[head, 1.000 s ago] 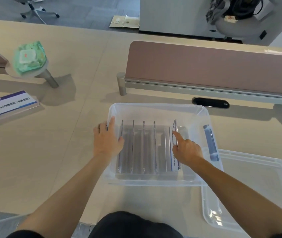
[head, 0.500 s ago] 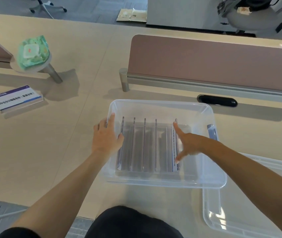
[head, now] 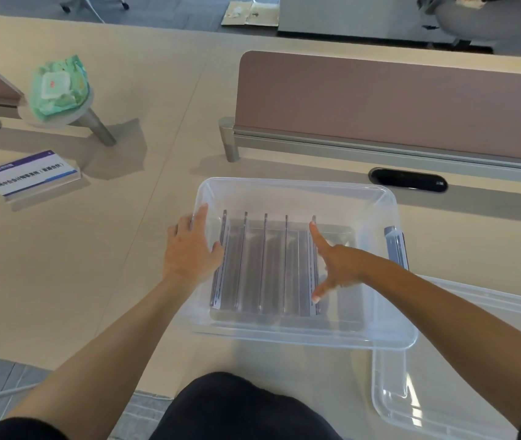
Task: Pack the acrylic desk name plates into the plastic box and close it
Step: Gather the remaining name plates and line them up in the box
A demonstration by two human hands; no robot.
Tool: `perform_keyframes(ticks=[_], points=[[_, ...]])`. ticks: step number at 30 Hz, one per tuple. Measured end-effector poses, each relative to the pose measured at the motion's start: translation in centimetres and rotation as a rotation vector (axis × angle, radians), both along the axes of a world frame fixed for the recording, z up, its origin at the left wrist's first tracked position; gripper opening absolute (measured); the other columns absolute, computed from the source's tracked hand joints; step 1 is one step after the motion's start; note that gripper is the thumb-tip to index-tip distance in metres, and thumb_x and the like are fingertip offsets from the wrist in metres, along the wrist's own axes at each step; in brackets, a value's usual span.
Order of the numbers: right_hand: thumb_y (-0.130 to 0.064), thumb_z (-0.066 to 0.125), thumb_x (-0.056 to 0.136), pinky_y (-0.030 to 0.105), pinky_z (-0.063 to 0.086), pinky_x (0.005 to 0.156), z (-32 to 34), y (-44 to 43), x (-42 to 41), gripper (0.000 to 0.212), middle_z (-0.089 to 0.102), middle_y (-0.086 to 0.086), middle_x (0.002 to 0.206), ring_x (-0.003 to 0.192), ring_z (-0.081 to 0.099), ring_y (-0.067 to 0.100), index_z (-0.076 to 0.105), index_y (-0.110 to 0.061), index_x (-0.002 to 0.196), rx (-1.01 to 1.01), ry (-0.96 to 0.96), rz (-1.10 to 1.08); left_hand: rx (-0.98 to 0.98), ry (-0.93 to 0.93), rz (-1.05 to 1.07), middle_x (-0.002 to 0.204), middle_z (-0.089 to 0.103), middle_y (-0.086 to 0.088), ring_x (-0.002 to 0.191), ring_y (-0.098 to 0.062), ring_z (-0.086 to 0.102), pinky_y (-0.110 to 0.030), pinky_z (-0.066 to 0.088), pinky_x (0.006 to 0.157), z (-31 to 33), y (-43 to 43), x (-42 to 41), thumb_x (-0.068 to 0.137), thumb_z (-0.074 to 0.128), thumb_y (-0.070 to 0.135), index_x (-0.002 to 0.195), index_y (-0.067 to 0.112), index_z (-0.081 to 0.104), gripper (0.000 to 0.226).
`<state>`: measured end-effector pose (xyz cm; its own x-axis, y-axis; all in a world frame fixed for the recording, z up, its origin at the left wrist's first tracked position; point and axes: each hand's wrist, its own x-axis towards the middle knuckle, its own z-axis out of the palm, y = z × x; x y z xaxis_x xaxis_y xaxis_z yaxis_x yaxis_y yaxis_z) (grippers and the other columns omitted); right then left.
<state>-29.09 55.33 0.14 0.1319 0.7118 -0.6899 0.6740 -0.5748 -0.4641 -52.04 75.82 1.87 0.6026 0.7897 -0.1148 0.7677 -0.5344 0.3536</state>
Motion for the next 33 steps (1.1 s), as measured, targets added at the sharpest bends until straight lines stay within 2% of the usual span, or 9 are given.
perform_keyframes(ticks=[4,11,24,29,33], points=[[-0.056,0.089,0.06,0.043,0.046,0.106,0.2,0.0,-0.3,0.157,0.036,0.014,0.158,0.122,0.06,0.033,-0.051,-0.044,0.13,0.016,0.019,-0.008,-0.001,-0.01,-0.003,0.13,0.048,-0.008,0.113,-0.035,0.039,-0.043,0.037,0.104,-0.2,0.1,-0.2,0.084,0.059,0.031,0.152,0.024,0.021,0.078],[-0.059,0.088,0.059,0.043,0.047,0.105,-0.2,0.5,-0.9,0.157,0.032,0.012,0.16,0.123,0.061,0.033,-0.05,-0.043,0.132,0.035,0.032,-0.024,-0.002,-0.013,-0.003,0.133,0.047,-0.007,0.116,-0.034,0.039,-0.044,0.037,0.105,-0.4,0.3,-0.2,0.085,0.059,0.032,0.152,0.026,0.019,0.078],[-0.057,0.088,0.061,0.043,0.046,0.107,-0.2,0.7,-1.1,0.157,0.032,0.011,0.16,0.128,0.057,0.033,-0.049,-0.038,0.136,0.014,0.01,-0.011,-0.009,-0.012,0.006,0.136,0.045,-0.006,0.12,-0.035,0.037,-0.045,0.038,0.105,-0.5,0.3,-0.1,0.085,0.06,0.033,0.152,0.027,0.018,0.079],[-0.058,0.089,0.059,0.046,0.046,0.107,-0.2,0.8,-1.0,0.157,0.029,0.008,0.161,0.129,0.056,0.034,-0.049,-0.044,0.132,0.034,0.023,-0.033,0.015,-0.018,-0.005,0.134,0.047,-0.006,0.116,-0.033,0.039,-0.043,0.036,0.105,-0.6,0.4,-0.1,0.085,0.06,0.033,0.152,0.026,0.019,0.079],[-0.057,0.089,0.06,0.045,0.046,0.107,0.0,0.8,-1.1,0.157,0.03,0.009,0.161,0.127,0.057,0.034,-0.049,-0.043,0.133,0.03,0.01,-0.028,0.01,-0.01,0.001,0.134,0.046,-0.006,0.117,-0.033,0.039,-0.043,0.037,0.105,-0.4,0.3,-0.1,0.085,0.059,0.034,0.153,0.026,0.018,0.079]])
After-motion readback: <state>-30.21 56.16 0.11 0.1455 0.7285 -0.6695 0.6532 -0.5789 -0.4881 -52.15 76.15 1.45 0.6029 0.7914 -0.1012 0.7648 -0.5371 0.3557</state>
